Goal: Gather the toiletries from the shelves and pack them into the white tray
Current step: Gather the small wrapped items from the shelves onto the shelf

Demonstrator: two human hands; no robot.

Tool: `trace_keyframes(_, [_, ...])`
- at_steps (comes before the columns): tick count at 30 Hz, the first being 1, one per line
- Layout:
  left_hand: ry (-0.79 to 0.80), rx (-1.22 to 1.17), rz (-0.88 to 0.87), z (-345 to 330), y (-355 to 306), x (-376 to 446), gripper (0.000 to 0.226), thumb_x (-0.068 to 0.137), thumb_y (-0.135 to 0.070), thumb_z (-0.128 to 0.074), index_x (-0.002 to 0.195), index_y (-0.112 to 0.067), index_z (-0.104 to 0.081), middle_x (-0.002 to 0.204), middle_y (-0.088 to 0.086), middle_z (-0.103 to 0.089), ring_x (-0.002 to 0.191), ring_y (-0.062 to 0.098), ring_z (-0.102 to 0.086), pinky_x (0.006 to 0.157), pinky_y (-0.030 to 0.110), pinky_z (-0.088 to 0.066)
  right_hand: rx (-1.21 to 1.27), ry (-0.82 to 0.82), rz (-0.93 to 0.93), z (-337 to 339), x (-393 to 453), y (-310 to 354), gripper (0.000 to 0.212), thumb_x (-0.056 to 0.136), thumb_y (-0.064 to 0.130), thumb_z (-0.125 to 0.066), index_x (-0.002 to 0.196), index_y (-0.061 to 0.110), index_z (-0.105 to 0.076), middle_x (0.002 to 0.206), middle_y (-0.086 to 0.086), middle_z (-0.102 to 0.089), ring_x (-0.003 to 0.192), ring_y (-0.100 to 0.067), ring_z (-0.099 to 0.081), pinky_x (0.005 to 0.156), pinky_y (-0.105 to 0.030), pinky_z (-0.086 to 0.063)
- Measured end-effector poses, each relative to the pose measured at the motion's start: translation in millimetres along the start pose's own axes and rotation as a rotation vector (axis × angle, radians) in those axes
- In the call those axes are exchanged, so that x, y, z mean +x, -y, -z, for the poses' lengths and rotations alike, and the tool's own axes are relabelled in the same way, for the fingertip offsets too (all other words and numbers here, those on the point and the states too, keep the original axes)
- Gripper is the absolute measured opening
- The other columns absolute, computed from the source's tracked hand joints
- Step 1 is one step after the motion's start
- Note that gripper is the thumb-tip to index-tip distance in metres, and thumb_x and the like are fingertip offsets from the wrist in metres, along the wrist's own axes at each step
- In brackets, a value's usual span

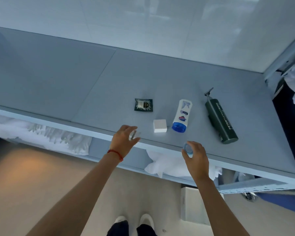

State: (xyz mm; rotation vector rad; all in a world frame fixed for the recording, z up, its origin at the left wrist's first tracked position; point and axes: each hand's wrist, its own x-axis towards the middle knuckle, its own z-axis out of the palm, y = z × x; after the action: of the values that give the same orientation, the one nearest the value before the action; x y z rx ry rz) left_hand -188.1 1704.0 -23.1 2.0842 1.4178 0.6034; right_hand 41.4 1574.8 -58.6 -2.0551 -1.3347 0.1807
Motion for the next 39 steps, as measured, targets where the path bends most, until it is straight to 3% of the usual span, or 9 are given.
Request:
trace_keyframes(6, [0.076,0.029,0.019,-24.6,10.9,47.1,0.039,0.079,-0.022,-0.067,0.115,-0.011,-0.058,0.113,0.012,-0.058,0.096,0.027,-0.058,0.08,0.026,-0.04,-0.015,-0.01,-0.114,-15.5,34.1,-24.1,0.03,0.079,0.011,-0.07,0.107,0.005,-0.061,0.107,-0.015,-0.063,0.099,-0.032,-0.054,0.075,-0.032,-0.044])
trace_keyframes(12, [0.05,0.058,-0.01,-33.9,11.3,80.3,0.038,0.081,-0.02,-0.065,0.116,-0.009,-0.058,0.117,0.017,-0.057,0.098,0.032,-0.058,0.081,0.034,-0.045,-0.066,-0.042,-0.114,-20.0,53.4,-33.1,0.034,0.076,0.014,-0.073,0.107,0.006,-0.06,0.107,-0.013,-0.063,0.1,-0.03,-0.054,0.076,-0.037,-0.047])
trace_keyframes(20, [0.094,0.126,-0.029,-35.1,12.1,83.8,0.051,0.086,-0.029,-0.057,0.131,-0.011,-0.042,0.129,0.016,-0.05,0.113,0.032,-0.049,0.087,0.044,-0.046,-0.125,0.018,-0.136,-15.1,53.7,-32.8,0.048,0.081,0.029,-0.068,0.122,0.009,-0.053,0.132,-0.015,-0.051,0.12,-0.032,-0.044,0.09,-0.047,-0.045])
trace_keyframes(24, [0.101,0.164,-0.019,-28.5,10.2,76.4,0.052,0.087,-0.032,-0.055,0.132,-0.01,-0.04,0.134,0.016,-0.046,0.121,0.032,-0.042,0.093,0.045,-0.041,-0.133,0.003,-0.07,-7.5,50.2,-23.3,0.048,0.082,0.027,-0.067,0.122,0.006,-0.053,0.131,-0.018,-0.051,0.12,-0.034,-0.045,0.093,-0.05,-0.044])
trace_keyframes(30, [0.058,0.262,-0.047,-8.3,12.5,40.0,0.05,0.087,-0.033,-0.055,0.13,-0.01,-0.042,0.136,0.018,-0.044,0.125,0.033,-0.038,0.101,0.046,-0.033,-0.194,-0.007,0.086,-3.1,39.4,5.5,0.049,0.074,0.024,-0.074,0.114,0.002,-0.058,0.12,-0.022,-0.059,0.11,-0.039,-0.055,0.086,-0.051,-0.047])
trace_keyframes(39, [-0.052,0.333,0.112,39.0,48.3,-49.2,0.058,0.083,-0.047,-0.046,0.124,-0.007,-0.05,0.128,0.021,-0.052,0.119,0.038,-0.046,0.098,0.051,-0.037,-0.201,0.164,0.319,-31.4,34.1,63.3,0.05,0.072,0.03,-0.073,0.113,0.006,-0.059,0.114,-0.022,-0.062,0.106,-0.04,-0.059,0.077,-0.048,-0.053])
